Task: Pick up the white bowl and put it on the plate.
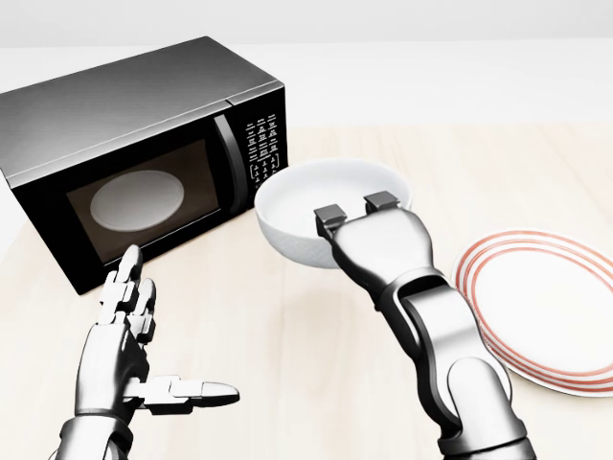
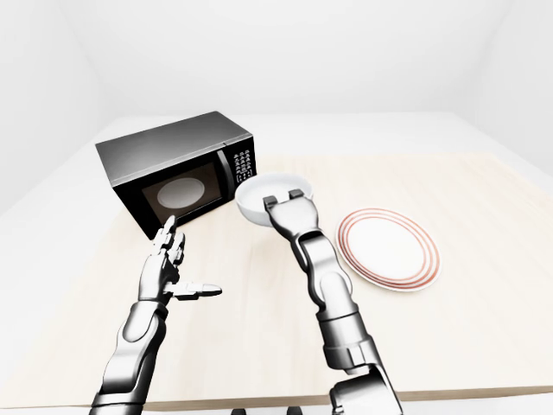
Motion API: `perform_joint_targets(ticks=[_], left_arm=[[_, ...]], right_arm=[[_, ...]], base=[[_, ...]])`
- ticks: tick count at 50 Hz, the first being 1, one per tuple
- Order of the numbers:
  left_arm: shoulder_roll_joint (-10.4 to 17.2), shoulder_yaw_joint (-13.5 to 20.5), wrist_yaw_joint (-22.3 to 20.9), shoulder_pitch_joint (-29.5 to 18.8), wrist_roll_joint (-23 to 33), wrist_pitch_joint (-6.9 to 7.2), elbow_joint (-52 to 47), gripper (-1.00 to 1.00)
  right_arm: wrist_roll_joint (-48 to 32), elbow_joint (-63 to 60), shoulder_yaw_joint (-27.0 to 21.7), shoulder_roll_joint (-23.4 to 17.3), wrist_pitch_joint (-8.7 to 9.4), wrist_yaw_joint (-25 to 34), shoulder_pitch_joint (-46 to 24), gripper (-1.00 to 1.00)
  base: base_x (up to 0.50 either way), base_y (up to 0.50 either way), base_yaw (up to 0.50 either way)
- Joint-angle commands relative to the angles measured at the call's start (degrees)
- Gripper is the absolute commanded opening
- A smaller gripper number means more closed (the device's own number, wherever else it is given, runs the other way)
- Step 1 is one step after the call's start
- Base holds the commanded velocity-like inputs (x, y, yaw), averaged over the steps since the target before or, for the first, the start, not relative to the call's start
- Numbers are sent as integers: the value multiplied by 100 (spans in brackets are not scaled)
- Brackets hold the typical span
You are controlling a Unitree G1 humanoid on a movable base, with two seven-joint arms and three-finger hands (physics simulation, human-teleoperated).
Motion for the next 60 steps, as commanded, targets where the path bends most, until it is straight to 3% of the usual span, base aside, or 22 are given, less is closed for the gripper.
perform_joint_targets(ticks=[1,18,29,60], left_arm=[[0,0,0,0,0,0,0,100],[0,0,0,0,0,0,0,100],[0,0,0,0,0,0,0,100],[0,0,0,0,0,0,0,100]], right_arm=[[765,147,-162,-196,1,-547,-249,-100],[1046,296,-440,-571,5,-904,-232,-100],[1424,325,-713,-924,165,-908,-307,-100],[1823,449,-1121,-1486,218,-1060,-61,-100]], base=[[0,0,0],[0,0,0],[0,0,0],[0,0,0]])
